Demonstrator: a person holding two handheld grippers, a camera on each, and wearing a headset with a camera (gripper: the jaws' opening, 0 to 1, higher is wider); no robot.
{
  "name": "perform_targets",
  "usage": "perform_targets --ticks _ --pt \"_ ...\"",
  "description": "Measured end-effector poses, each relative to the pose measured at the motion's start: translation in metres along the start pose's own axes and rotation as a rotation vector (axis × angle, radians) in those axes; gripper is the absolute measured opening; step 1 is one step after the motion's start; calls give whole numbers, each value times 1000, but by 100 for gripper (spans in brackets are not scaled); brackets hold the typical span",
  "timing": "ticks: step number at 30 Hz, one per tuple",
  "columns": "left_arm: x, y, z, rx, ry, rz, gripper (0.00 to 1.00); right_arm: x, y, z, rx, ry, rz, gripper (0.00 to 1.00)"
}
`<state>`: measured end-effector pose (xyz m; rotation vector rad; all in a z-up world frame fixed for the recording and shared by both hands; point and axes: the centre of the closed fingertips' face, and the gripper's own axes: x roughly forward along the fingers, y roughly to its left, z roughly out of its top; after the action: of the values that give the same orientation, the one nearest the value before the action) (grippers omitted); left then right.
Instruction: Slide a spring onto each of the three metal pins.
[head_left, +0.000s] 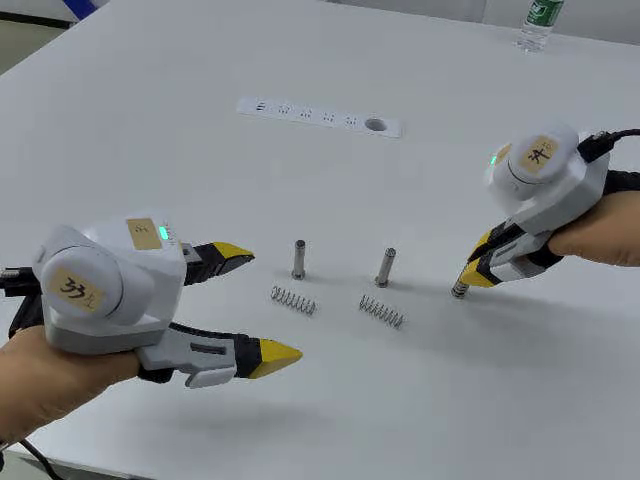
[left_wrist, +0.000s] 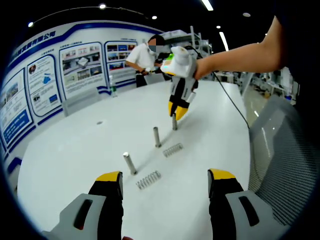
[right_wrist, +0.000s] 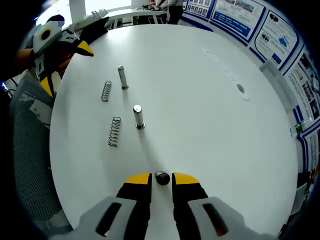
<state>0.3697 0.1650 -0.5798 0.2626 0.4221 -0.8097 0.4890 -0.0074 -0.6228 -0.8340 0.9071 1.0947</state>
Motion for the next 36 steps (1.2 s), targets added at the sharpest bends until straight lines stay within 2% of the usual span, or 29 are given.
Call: perform_targets --ticks 6,11,17,22,32,36 --pt "-1 0 1 2 -3 1 70 -3 -1 -3 14 -12 -13 20" --pt "-1 1 2 3 -6 4 70 -6 2 -12 43 -14 -18 20" --pt "-1 -1 1 6 -5 1 70 -6 17 -25 63 -8 -11 21" --pt "0 -2 2 7 -6 -2 70 -6 29 -28 77 -10 -4 21" --pt "1 -5 4 14 -10 -11 70 0 57 -14 58 -32 23 21" --pt "1 -6 6 16 -12 -12 70 5 60 -6 52 -44 35 20"
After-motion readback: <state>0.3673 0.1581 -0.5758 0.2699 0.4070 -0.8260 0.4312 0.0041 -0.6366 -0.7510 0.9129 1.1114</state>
